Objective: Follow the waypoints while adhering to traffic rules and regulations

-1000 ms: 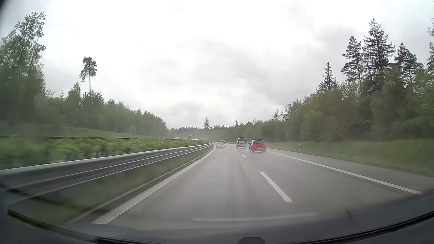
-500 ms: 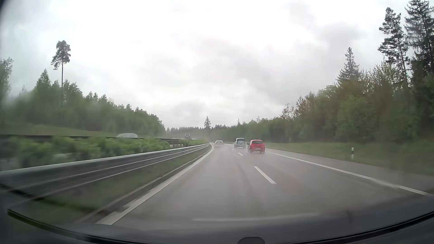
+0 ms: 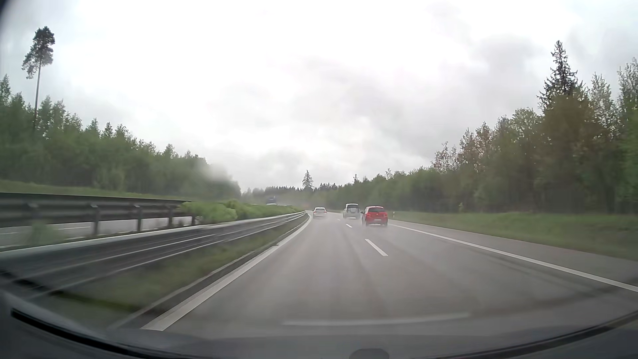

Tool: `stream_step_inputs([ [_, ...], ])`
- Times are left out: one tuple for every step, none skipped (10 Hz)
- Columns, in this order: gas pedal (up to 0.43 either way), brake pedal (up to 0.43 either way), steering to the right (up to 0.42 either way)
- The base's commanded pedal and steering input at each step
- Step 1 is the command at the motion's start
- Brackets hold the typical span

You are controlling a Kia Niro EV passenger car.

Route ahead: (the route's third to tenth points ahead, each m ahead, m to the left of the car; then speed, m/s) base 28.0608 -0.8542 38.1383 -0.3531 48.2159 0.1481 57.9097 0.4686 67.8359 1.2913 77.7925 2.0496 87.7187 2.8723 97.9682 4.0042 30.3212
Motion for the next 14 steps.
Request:
stream_step_inputs([
  [0.319,0.0,-0.006],
  [0.319,0.0,-0.006],
  [0.319,0.0,-0.008],
  [0.319,0.0,-0.01],
  [0.319,0.0,-0.01],
  [0.319,0.0,-0.011],
  [0.319,0.0,-0.011],
  [0.319,0.0,-0.01],
  [0.319,0.0,-0.01],
  [0.319,0.0,-0.01],
  [0.319,0.0,-0.01],
  [0.319,0.0,-0.01],
  [0.319,0.0,-0.01],
  [0.319,0.0,-0.01],
])
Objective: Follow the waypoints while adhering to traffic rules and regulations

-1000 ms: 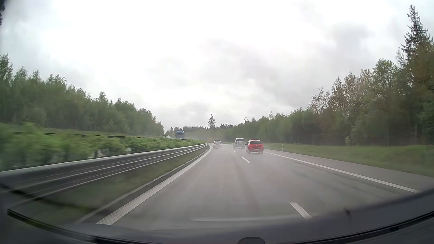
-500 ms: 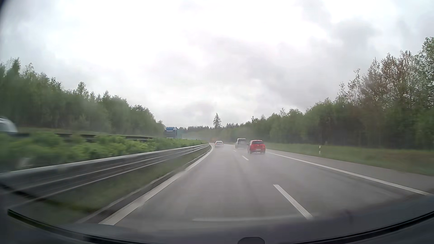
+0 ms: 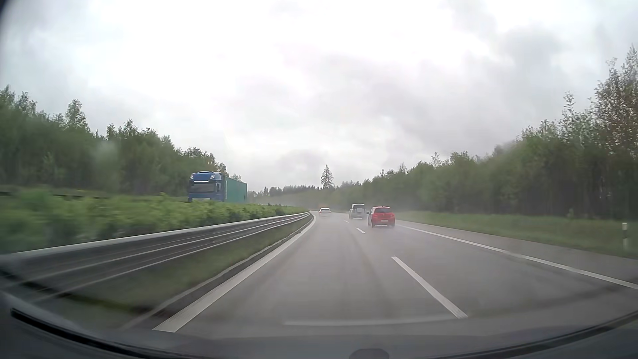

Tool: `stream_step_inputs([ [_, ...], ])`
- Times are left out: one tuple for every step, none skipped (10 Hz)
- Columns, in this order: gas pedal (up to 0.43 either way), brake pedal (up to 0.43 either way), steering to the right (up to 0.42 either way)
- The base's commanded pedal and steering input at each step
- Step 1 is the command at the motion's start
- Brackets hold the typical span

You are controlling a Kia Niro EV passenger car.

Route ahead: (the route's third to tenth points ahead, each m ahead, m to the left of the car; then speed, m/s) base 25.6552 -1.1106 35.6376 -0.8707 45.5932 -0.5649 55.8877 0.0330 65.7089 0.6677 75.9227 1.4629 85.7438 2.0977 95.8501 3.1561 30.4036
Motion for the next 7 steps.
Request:
stream_step_inputs([
  [0.319,0.0,-0.01],
  [0.319,0.0,-0.01],
  [0.319,0.0,-0.01],
  [0.319,0.0,-0.009],
  [0.319,0.0,-0.009],
  [0.319,0.0,-0.008],
  [0.319,0.0,-0.008],
])
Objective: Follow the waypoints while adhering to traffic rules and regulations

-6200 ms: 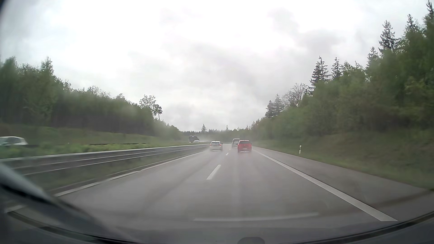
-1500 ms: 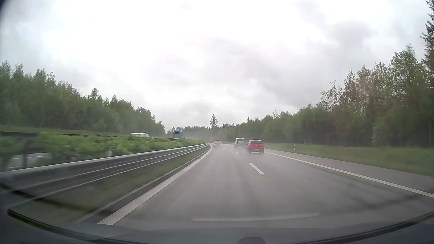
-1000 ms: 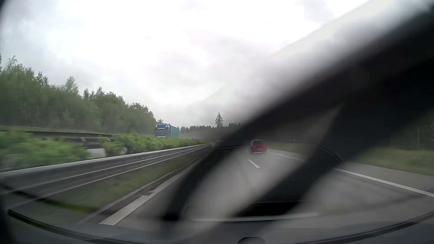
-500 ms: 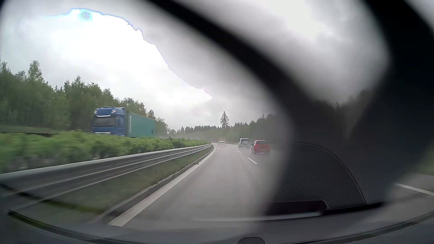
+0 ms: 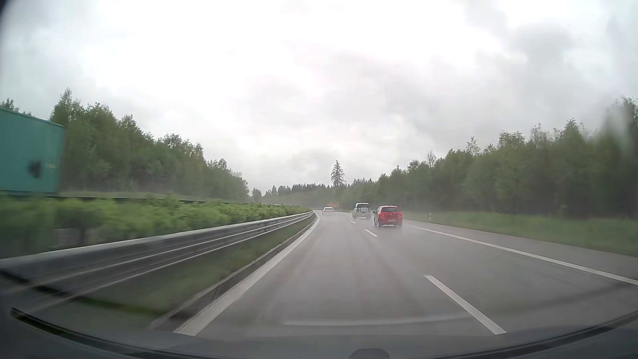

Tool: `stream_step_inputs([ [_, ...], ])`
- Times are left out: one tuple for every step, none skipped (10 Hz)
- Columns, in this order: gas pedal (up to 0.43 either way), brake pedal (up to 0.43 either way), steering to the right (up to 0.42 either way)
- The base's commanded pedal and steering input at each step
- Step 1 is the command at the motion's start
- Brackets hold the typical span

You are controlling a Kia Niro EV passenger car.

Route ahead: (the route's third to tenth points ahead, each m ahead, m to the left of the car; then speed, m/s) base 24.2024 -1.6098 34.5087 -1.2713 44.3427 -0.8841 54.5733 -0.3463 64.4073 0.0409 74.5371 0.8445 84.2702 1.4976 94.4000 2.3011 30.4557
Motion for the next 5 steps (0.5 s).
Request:
stream_step_inputs([
  [0.319,0.0,-0.006],
  [0.319,0.0,-0.005],
  [0.319,0.0,-0.005],
  [0.319,0.0,-0.005],
  [0.331,0.0,-0.005],
])
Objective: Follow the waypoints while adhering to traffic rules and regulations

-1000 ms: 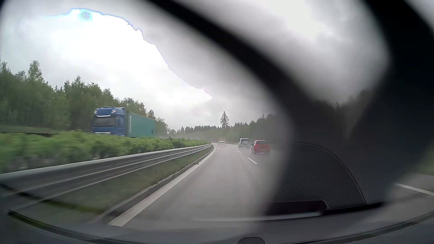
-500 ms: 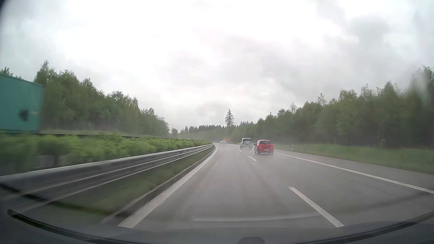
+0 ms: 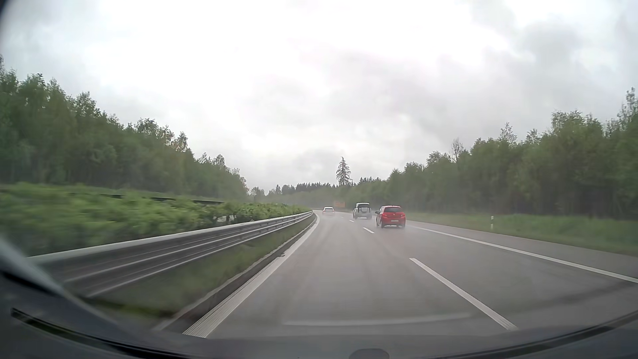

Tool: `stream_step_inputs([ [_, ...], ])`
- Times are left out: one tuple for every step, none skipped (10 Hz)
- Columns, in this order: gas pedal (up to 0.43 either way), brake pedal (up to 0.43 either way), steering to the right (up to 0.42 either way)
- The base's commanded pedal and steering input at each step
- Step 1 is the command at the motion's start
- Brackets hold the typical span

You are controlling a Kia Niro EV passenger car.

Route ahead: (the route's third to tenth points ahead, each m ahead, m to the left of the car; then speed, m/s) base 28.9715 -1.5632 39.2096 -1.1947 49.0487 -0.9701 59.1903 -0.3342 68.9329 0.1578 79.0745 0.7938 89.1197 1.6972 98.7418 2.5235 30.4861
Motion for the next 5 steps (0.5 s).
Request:
stream_step_inputs([
  [0.331,0.0,-0.005],
  [0.331,0.0,-0.005],
  [0.331,0.0,-0.005],
  [0.331,0.0,-0.005],
  [0.331,0.0,-0.005],
])
